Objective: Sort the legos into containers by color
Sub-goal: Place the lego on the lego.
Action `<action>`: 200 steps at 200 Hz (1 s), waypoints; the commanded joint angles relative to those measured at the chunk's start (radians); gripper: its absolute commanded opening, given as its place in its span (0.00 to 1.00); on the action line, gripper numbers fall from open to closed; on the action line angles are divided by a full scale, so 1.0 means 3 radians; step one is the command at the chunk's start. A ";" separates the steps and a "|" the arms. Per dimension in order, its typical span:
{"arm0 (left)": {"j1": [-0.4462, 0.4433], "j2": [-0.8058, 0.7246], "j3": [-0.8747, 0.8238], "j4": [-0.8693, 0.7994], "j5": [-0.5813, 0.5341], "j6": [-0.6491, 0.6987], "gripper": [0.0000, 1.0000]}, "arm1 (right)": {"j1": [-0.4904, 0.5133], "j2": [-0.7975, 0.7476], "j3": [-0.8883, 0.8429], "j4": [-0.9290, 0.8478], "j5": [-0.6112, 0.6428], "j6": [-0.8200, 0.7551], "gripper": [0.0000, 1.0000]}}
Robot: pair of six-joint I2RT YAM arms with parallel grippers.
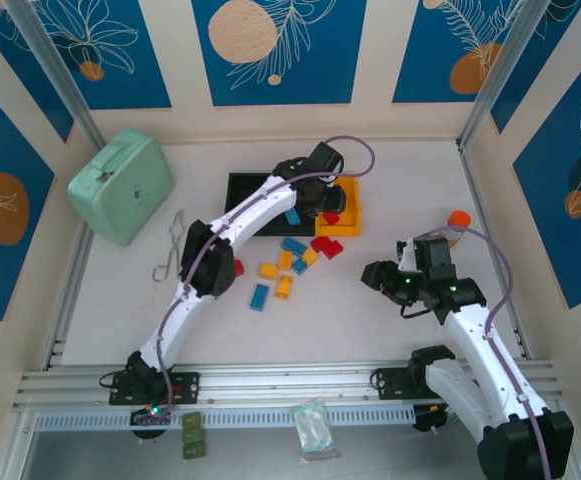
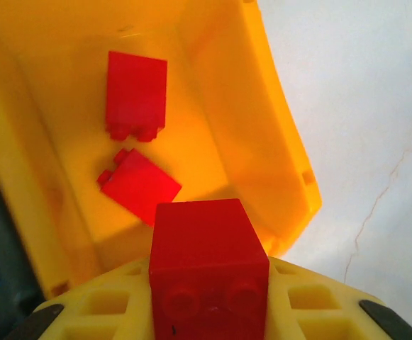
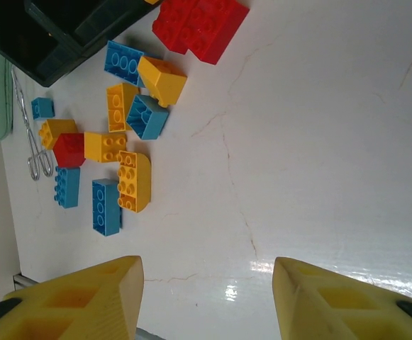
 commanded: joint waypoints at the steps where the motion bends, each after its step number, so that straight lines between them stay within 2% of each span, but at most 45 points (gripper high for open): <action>1: -0.0015 0.0208 0.0247 -0.0038 0.0111 -0.0011 0.27 | -0.0057 -0.0063 -0.0044 -0.0086 -0.0141 -0.0036 0.52; 37: -0.0015 0.0330 0.0256 0.0176 0.0121 -0.0077 0.29 | -0.0147 -0.0004 -0.0030 -0.0056 -0.0207 -0.0072 0.52; 71: -0.0007 0.0389 0.0356 0.0205 0.0194 -0.0101 0.44 | -0.0181 0.0046 -0.0058 -0.0015 -0.0243 -0.0064 0.52; 103: -0.0015 0.0212 0.0333 0.0140 0.0207 -0.0069 0.55 | -0.0181 0.0074 -0.0055 0.0016 -0.0236 -0.0044 0.52; 126: -0.0041 -0.0029 0.0203 0.0143 0.0239 -0.0043 0.56 | -0.0176 0.0094 -0.0039 0.0016 -0.0227 -0.0040 0.52; 166: -0.0099 -0.0817 -0.0739 0.0471 0.0356 -0.0026 0.56 | -0.0071 0.0149 0.0030 -0.0019 -0.0117 -0.0011 0.52; 200: -0.0095 -0.1692 -0.2044 0.0874 0.0383 0.0021 0.56 | 0.0210 0.0268 0.0142 -0.0051 0.0133 0.0075 0.54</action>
